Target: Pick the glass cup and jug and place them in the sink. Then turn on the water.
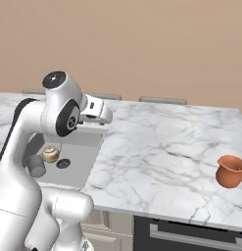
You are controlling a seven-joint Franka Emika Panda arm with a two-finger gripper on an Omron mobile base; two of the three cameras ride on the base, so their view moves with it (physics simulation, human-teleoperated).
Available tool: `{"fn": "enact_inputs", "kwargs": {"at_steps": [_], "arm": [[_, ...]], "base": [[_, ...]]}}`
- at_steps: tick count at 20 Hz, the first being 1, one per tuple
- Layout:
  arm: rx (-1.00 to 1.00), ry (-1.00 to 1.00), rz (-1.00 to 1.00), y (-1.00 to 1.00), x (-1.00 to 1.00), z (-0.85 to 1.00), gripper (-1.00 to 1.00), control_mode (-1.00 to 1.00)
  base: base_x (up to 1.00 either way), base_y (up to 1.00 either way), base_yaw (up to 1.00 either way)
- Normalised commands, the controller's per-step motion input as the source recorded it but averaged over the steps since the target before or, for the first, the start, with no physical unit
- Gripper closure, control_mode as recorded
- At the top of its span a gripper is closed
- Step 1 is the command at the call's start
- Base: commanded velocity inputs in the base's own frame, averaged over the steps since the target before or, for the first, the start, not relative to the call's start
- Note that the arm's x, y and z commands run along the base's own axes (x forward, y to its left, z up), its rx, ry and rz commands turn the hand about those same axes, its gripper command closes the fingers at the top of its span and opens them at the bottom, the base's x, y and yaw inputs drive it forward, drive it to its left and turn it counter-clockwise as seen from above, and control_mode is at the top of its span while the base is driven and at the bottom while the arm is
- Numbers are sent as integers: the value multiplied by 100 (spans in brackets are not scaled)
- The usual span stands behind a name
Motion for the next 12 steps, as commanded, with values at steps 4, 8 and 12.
{"fn": "enact_inputs", "kwargs": {"at_steps": [4,8,12], "arm": [[-29,0,0,-80,36,0,-100,-100],[-12,12,0,-92,31,0,-100,-100],[-1,25,0,-100,17,0,-100,-100]], "base": [[0,0,0],[0,0,0],[0,0,0]]}}
